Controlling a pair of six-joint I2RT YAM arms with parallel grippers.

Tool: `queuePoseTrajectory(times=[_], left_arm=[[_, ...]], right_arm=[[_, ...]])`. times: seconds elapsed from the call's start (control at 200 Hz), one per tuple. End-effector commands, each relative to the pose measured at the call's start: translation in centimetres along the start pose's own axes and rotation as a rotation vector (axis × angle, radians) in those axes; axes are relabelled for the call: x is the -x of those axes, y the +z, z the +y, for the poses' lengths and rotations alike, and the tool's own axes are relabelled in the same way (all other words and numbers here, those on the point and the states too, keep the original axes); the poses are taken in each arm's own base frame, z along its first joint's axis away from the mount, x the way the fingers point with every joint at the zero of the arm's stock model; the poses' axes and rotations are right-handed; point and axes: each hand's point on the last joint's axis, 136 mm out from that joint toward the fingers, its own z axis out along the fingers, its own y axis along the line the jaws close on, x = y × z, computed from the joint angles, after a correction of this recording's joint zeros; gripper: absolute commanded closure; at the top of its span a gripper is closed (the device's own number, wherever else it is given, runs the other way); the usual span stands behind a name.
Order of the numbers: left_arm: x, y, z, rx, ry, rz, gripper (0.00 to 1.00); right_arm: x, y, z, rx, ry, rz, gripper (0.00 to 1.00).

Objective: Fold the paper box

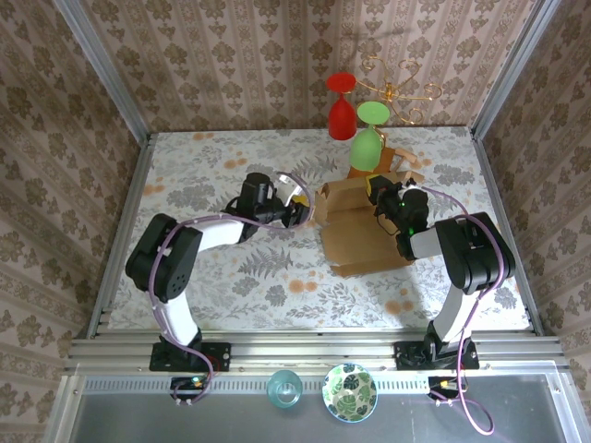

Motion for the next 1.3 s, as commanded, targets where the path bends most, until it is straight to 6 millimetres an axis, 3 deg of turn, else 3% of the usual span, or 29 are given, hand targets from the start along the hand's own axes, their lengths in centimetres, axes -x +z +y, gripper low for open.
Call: queuePoseTrajectory(times=[0.0,0.11,0.475,0.64,1.025,1.295], left_arm=[[0.0,0.5,-1.3,-0.119,0.096,-0.045,0.52],[0.5,1.0,-0.2,-0.11,0.093,-0.067,0.52],[0.9,3.3,-0.6,-0.116,0.086,-0.071,0.55],[0.7,4.2,-1.1,-0.102,0.056,-0.051,0.64],[0.4,5.6,0.8,0.215,-0.048,-0.074,0.66],[0.4,5.8,3.2,0.368,-0.084,-0.086,0.58]], right_arm=[[-0.5,0.1,-2.1,-0.073,0.032,0.022,1.0],[-0.5,0.0,-2.0,-0.071,0.032,0.022,1.0],[-0.6,-0.1,-2.1,-0.072,0.036,0.023,1.0],[-0.5,0.0,-1.9,-0.065,0.036,0.022,1.0],[-0.4,-0.2,-2.2,-0.041,0.045,0.007,1.0],[-0.3,-0.2,-2.1,-0.038,0.052,0.006,1.0]])
